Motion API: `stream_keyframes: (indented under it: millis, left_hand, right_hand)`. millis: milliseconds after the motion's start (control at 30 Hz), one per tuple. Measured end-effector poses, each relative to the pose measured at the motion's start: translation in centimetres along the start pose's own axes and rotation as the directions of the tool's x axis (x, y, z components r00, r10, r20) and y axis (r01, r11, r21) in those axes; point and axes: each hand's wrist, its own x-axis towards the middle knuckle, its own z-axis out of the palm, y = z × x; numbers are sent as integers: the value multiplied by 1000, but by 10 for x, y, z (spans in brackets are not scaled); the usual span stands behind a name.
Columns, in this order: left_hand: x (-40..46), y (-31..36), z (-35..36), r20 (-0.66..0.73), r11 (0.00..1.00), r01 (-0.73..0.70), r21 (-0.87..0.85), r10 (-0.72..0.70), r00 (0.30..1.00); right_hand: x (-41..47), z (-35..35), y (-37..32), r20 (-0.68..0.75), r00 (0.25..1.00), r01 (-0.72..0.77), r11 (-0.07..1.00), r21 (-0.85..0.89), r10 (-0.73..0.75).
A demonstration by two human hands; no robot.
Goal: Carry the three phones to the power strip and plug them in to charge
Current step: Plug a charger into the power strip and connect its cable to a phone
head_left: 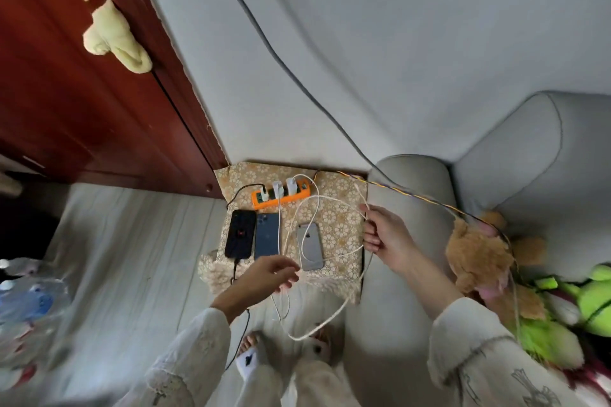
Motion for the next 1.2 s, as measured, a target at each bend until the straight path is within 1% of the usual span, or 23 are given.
stream_keyframes:
  millis: [100, 167, 200, 267, 367, 433, 467, 500, 533, 567, 600, 667, 733, 767, 800, 867, 900, 933, 967, 1033, 1067, 1133, 1200]
  left_hand:
    - [33, -33, 18, -150, 996, 87, 36, -81, 985]
    - [60, -50, 27, -217, 989, 146, 35, -135, 967]
    - [75, -57, 30, -250, 985, 160, 66, -139, 958]
    - [105, -66, 33, -323, 976, 149, 159, -91, 942]
    - [156, -65, 26, -432, 963, 57, 262, 64, 900]
    - [189, -60, 21, -418, 934, 1, 357, 159, 894]
    - [203, -58, 21, -388, 919, -3, 395, 170, 906]
    - [215, -57, 23, -356, 911, 12, 413, 149, 923]
    - [223, -58, 26, -328, 919, 38, 393, 102, 939]
    - [227, -59, 31, -309, 939, 59, 339, 52, 950]
    - [227, -62, 37, -301, 962, 64, 266, 20, 953]
    - [217, -70, 50, -302, 990, 62, 129, -20, 953]
    - [199, -82, 60, -285, 997, 57, -52, -70, 956]
    - [190, -87, 63, -261, 988, 64, -138, -98, 960]
    - [182, -93, 67, -239, 980, 78, -182, -121, 963]
    - [170, -105, 72, -212, 985, 113, -132, -140, 967]
    - [167, -112, 75, -197, 986, 136, -97, -153, 968]
    - [164, -118, 77, -172, 982, 171, -84, -184, 968]
    - [163, -124, 78, -130, 971, 219, -97, -230, 964]
    - [161, -133, 78, -16, 936, 327, -127, -332, 943]
    - [160, -138, 79, 32, 922, 370, -112, -369, 929]
    - [161, -146, 79, 105, 903, 425, -61, -418, 902]
    - [160, -150, 79, 178, 877, 477, -60, -461, 869]
  right_hand:
    - [29, -14, 26, -35, 999, 23, 980, -198, -30]
    - [53, -21, 40, -61, 990, 95, 925, -369, -126]
    - [66, -23, 47, -58, 973, 169, 862, -478, -223]
    - [89, -25, 59, -1, 904, 316, 670, -671, -427]
    - [126, -25, 63, 118, 775, 453, 416, -789, -621]
    - [157, -23, 60, 225, 697, 523, 267, -810, -681]
    - [173, -22, 58, 272, 678, 540, 211, -815, -683]
    - [189, -22, 57, 303, 681, 538, 174, -825, -666]
    - [202, -23, 58, 314, 708, 514, 156, -844, -633]
    - [212, -24, 60, 311, 747, 482, 157, -862, -588]
    - [218, -26, 65, 295, 793, 451, 188, -873, -533]
    - [216, -28, 76, 224, 887, 369, 329, -869, -403]
    - [202, -32, 92, 162, 930, 306, 454, -837, -329]
    - [193, -36, 99, 133, 939, 283, 491, -824, -318]
    - [185, -39, 105, 98, 949, 251, 527, -812, -301]
    - [171, -45, 117, -5, 977, 136, 638, -758, -214]
    - [166, -47, 124, -58, 989, 57, 704, -708, -138]
    - [162, -50, 130, -103, 993, -26, 746, -665, -57]
    - [158, -52, 137, -128, 992, -97, 761, -642, 18]
    - [150, -57, 153, -153, 974, -227, 748, -624, 168]
    - [147, -58, 161, -162, 958, -287, 737, -611, 238]
    - [143, -60, 175, -170, 923, -373, 702, -606, 344]
    - [141, -57, 183, -164, 892, -430, 684, -589, 420]
